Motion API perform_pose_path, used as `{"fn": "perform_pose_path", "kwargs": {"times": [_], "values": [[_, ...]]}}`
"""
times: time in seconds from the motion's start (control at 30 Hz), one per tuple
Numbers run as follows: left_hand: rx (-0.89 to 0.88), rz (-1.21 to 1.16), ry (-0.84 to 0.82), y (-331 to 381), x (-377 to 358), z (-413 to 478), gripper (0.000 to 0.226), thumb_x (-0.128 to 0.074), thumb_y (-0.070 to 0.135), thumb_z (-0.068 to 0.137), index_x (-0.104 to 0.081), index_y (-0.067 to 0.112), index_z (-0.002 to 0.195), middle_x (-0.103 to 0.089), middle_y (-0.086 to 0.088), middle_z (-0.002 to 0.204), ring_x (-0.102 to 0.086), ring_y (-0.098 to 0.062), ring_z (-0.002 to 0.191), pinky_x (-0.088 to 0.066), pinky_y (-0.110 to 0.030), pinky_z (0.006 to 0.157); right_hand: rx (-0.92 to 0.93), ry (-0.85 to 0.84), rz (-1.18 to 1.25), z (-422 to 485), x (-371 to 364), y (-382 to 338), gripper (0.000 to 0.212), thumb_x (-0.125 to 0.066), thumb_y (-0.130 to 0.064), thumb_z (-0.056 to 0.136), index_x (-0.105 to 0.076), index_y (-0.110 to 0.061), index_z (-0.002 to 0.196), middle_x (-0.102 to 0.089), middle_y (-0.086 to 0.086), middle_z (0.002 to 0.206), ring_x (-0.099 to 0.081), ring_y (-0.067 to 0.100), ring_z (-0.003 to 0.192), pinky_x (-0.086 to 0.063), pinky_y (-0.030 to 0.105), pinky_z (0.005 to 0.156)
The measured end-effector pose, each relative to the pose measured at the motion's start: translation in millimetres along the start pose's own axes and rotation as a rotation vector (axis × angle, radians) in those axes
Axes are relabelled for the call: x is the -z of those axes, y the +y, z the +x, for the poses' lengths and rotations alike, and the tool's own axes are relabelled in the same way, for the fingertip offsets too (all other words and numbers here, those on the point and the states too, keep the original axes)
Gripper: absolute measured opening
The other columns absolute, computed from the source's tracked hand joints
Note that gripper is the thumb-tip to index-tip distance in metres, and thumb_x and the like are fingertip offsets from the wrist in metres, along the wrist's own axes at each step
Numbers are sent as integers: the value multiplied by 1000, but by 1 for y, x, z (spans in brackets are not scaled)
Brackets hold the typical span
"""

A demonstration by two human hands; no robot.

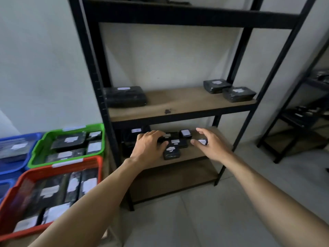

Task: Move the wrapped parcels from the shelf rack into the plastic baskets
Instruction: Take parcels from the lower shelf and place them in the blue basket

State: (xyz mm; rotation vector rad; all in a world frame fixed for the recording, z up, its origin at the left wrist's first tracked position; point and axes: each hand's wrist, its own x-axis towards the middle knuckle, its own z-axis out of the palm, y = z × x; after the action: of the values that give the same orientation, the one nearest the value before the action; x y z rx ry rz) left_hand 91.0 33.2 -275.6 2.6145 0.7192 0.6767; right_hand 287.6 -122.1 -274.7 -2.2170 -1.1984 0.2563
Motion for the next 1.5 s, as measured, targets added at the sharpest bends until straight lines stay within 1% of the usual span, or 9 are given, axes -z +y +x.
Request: {"fn": "perform_pose_path", "kwargs": {"times": [0.37,0.57,0.7,0.83,1.07,1.2,1.33,1.4,1.5], "values": [[46,-137,-27,113,-98,122,28,-61,33,90,-62,24,117,-65,5,114,-60,-16,107,-45,-44,98,-127,44,7,64,121,167,63,-54,-56,91,-43,-23,142,-48,0,144,-47,18,130,-42,34,104],[103,-186,-116,154,-148,173,40,-59,40,90,-58,20,125,-63,3,121,-58,-15,110,-45,-39,100,-188,60,14,104,154,227,62,-49,-56,93,-42,-20,143,-45,4,147,-44,22,133,-40,38,106],[133,-237,-142,163,-173,214,37,-61,43,88,-60,23,119,-65,5,112,-60,-14,104,-48,-38,97,-163,65,-8,140,166,246,60,-48,-53,95,-42,-18,143,-42,5,148,-42,22,135,-35,33,106],[143,-325,-111,170,-194,262,33,-64,38,88,-63,18,114,-66,3,109,-61,-12,104,-50,-31,93,-140,52,-53,188,174,254,61,-45,-53,97,-39,-17,145,-37,7,152,-40,26,136,-36,42,109],[265,-363,-115,180,-228,362,39,-62,44,86,-61,17,115,-66,-1,109,-61,-21,101,-50,-36,91,-85,116,-206,273,190,265,51,-42,-37,102,-36,-11,145,-38,15,148,-39,31,134,-38,43,105],[319,-327,-162,183,-253,408,38,-57,48,86,-61,18,108,-67,-5,105,-60,-26,100,-49,-42,91,-168,101,-203,317,199,283,51,-42,-32,103,-31,-10,148,-36,17,146,-40,32,132,-40,41,105],[388,-261,-186,185,-278,432,29,-50,54,89,-57,26,91,-65,-3,97,-58,-23,94,-40,-46,98,-233,43,-251,341,200,306,61,-49,-36,99,-23,-13,150,-35,16,147,-31,35,137,-34,46,110],[416,-243,-167,187,-286,441,32,-48,56,89,-57,25,86,-65,0,94,-54,-20,90,-36,-43,99,-253,17,-257,348,198,314,73,-52,-43,96,-15,-16,152,-24,17,154,-20,38,142,-25,50,114],[433,-269,-149,184,-291,448,27,-55,52,88,-62,26,92,-67,2,96,-57,-18,91,-40,-42,98,-248,-24,-223,352,195,318,92,-57,-57,89,-4,-20,155,-12,17,159,-13,39,144,-17,51,115]]}}
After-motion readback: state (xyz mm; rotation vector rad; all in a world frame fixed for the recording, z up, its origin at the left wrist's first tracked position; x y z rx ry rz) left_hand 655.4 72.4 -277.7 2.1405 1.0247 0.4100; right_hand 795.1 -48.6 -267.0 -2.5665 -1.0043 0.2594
